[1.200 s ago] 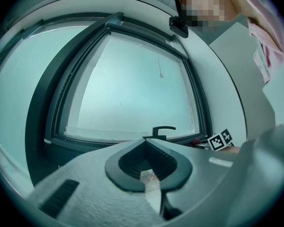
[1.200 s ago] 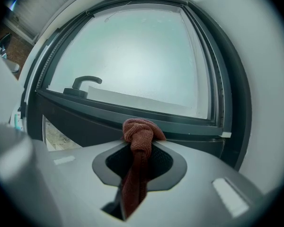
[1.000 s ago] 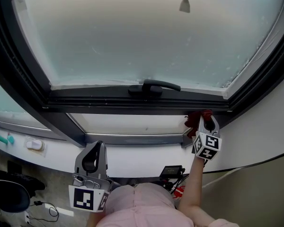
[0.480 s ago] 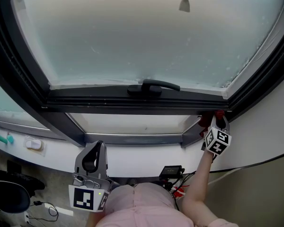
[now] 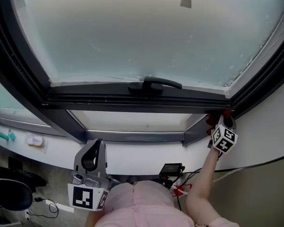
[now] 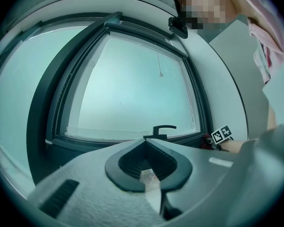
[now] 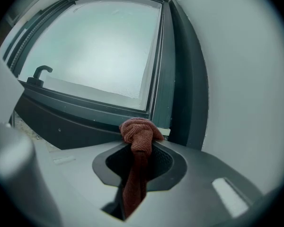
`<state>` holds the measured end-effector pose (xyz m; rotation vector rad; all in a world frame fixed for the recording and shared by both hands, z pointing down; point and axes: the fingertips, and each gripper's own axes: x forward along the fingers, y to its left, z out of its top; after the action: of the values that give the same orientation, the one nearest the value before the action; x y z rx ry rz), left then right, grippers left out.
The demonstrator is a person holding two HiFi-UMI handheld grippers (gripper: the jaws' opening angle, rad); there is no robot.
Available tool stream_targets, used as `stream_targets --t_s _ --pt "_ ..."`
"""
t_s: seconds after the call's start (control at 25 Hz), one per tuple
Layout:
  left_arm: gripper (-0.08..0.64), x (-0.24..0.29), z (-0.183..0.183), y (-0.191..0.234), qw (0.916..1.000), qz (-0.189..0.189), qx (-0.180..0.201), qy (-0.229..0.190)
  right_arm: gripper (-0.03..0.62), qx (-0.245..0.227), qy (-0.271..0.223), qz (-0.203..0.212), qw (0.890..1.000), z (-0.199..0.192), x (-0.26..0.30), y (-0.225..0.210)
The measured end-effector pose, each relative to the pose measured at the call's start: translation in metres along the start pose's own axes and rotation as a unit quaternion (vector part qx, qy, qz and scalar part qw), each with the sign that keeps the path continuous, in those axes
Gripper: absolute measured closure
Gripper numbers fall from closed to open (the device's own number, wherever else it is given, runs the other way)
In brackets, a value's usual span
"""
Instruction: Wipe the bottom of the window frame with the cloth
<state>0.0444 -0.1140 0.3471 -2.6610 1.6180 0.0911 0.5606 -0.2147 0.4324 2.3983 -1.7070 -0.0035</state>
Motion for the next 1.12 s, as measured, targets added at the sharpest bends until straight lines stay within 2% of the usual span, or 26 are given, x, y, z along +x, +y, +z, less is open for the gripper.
stream_targets --t_s 0.16,0.32,0.48,0.72,0.92,1.12 --pt "0.566 -0.012 0.002 -0.002 0.9999 -0.002 -0.004 0.013 0.525 0.002 0.015 -0.005 1.000 -0.010 -0.012 -0.006" --pt "0.566 -0.008 0.001 0.004 0.9999 0.006 0.010 0.001 0.525 0.017 -0.025 -0.001 1.000 0.012 0.015 0.005" --pt "0.566 -0.024 -0.016 -0.003 0.9988 -0.009 0.000 0.048 0.525 0.033 -0.006 -0.015 0.999 -0.005 0.002 -0.008" --pt "0.566 -0.026 -0.029 -0.008 0.9973 -0.027 0.003 0.067 0.525 0.027 -0.011 -0.012 1.000 -0.004 0.005 -0.012" --pt "0.566 -0.026 -0.035 -0.015 0.9965 -0.043 0.001 0.071 0.525 0.023 -0.003 -0.006 1.000 -0.006 0.008 -0.009" --pt "0.566 -0.031 -0.033 -0.011 0.9973 -0.039 -0.001 0.063 0.525 0.017 0.005 -0.009 1.000 -0.005 -0.001 -0.008"
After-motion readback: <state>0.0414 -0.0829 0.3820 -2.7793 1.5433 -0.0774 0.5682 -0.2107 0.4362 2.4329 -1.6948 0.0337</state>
